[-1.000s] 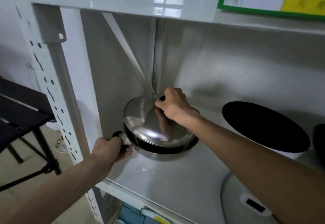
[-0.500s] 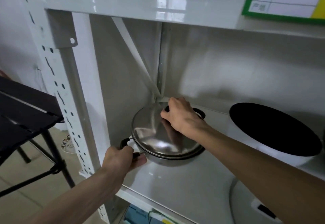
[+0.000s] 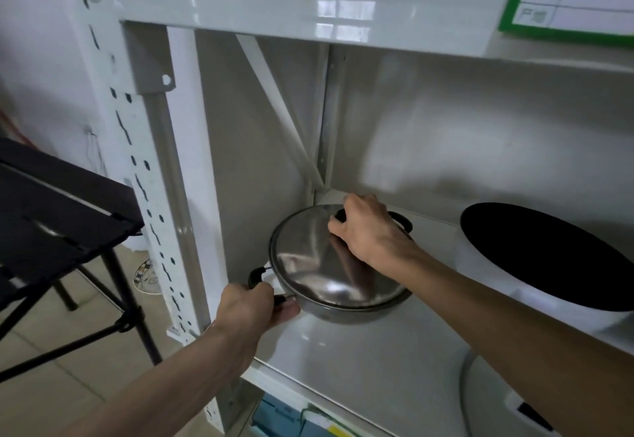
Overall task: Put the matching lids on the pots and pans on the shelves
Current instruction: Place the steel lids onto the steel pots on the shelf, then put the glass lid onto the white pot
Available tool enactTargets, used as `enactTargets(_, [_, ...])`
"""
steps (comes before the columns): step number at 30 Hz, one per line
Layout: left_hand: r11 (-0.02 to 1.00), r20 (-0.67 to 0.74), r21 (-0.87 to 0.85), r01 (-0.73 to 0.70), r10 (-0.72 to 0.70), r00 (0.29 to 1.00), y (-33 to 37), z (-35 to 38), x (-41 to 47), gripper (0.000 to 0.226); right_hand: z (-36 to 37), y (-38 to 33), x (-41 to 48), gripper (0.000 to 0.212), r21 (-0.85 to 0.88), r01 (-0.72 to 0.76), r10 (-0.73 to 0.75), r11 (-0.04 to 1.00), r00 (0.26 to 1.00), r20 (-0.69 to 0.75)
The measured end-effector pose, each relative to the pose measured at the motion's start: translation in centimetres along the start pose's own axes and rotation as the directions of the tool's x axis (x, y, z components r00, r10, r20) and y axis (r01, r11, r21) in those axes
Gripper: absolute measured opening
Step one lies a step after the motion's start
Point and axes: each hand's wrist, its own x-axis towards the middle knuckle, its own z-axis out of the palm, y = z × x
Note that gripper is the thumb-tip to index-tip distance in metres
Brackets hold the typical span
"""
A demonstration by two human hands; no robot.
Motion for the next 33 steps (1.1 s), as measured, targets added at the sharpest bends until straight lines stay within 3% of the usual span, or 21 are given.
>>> enactTargets(4, [1.000, 0.028, -0.022, 0.005, -0.004, 1.000, -0.1, -0.2, 0.0, 0.016, 0.3, 0.2, -0.3, 0.038, -0.037, -0.002, 0.001, 0.999, 1.000, -0.006])
enactTargets(9, [0.994, 0.067, 0.022, 0.111, -0.112, 0.991, 0.1, -0.5, -1.9, 0.044, -1.2, 1.2, -1.5, 0.069, -0.087, -0.063, 0.066, 0.994, 0.997, 0.028])
enactTargets(11, [0.970, 0.124, 0.119, 0.212, -0.226, 0.966, 0.3, -0.2, -3.3, 0.057, -2.5, 2.2, -3.0, 0.061, -0.124, -0.053, 0.052, 0.991, 0.999, -0.015])
enactTargets(13, [0.909, 0.195, 0.330, 0.256, -0.331, 0.923, 0.5, 0.8, -4.6, 0.065, -4.1, 3.6, -5.0, 0.047, -0.143, -0.040, 0.027, 0.989, 0.996, -0.089])
enactTargets(16, [0.843, 0.309, 0.529, 0.099, -0.300, 0.903, 1.0, 3.7, -6.5, 0.055, -6.9, 6.4, -8.5, 0.029, -0.066, -0.096, 0.086, 0.993, 0.986, -0.144])
enactTargets(21, [0.774, 0.544, 0.538, -0.333, -0.017, 0.839, 0.8, 11.4, -7.3, 0.031, -11.3, 11.4, -13.6, 0.021, 0.013, -0.193, 0.192, 0.981, 0.967, -0.167])
enactTargets(24, [0.653, 0.593, 0.594, -0.469, 0.039, 0.805, -0.1, 16.1, -8.1, 0.052, -12.5, 14.0, -16.1, 0.018, -0.013, -0.276, 0.269, 0.961, 0.944, -0.190])
enactTargets(27, [0.584, 0.573, 0.687, -0.433, -0.068, 0.817, -1.9, 19.2, -9.4, 0.091, -11.3, 16.2, -18.6, 0.009, -0.081, -0.358, 0.349, 0.930, 0.931, -0.106])
enactTargets(30, [0.532, 0.582, 0.727, -0.433, -0.145, 0.800, -4.4, 21.2, -10.8, 0.085, -8.9, 17.7, -21.0, 0.032, -0.228, -0.423, 0.435, 0.877, 0.901, 0.001])
enactTargets(33, [0.536, 0.583, 0.728, -0.427, -0.157, 0.797, -6.1, 21.8, -11.2, 0.068, -6.5, 18.8, -23.1, 0.055, -0.207, -0.420, 0.443, 0.884, 0.893, 0.081])
